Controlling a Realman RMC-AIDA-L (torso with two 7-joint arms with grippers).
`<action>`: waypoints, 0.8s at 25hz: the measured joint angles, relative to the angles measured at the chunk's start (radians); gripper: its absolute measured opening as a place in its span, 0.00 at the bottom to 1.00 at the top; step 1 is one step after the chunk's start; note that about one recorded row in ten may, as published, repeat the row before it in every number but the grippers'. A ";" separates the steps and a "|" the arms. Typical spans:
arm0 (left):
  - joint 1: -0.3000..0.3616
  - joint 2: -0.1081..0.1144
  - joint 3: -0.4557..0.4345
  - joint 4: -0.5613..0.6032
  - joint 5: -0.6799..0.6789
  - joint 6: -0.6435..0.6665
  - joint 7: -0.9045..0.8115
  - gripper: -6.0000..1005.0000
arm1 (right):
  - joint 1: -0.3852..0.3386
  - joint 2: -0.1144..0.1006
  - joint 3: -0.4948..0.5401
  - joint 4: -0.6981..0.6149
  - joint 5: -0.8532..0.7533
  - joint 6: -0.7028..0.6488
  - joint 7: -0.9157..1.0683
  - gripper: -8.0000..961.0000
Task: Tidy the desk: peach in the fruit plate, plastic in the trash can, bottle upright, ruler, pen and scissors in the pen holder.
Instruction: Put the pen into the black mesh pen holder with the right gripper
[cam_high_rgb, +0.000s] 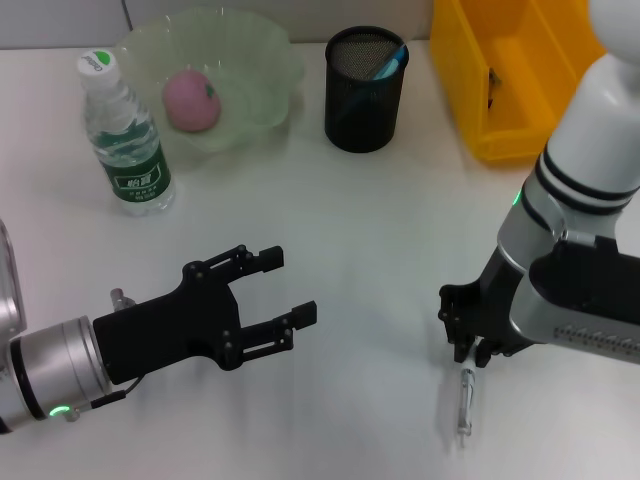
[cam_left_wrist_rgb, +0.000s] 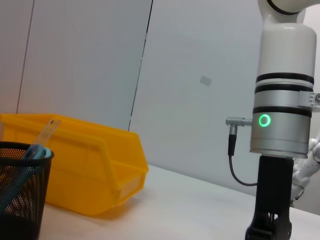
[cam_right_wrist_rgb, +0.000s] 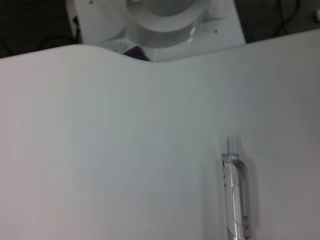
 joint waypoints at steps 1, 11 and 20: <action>0.000 0.000 -0.001 0.000 0.000 0.001 0.000 0.78 | -0.004 0.000 0.011 -0.004 -0.001 -0.004 0.003 0.15; 0.013 0.006 -0.025 0.020 0.000 0.017 -0.002 0.78 | -0.046 0.001 0.193 -0.075 0.001 -0.103 0.058 0.15; 0.016 0.006 -0.049 0.027 0.000 0.018 0.005 0.78 | -0.054 0.003 0.324 -0.091 0.033 -0.152 0.090 0.15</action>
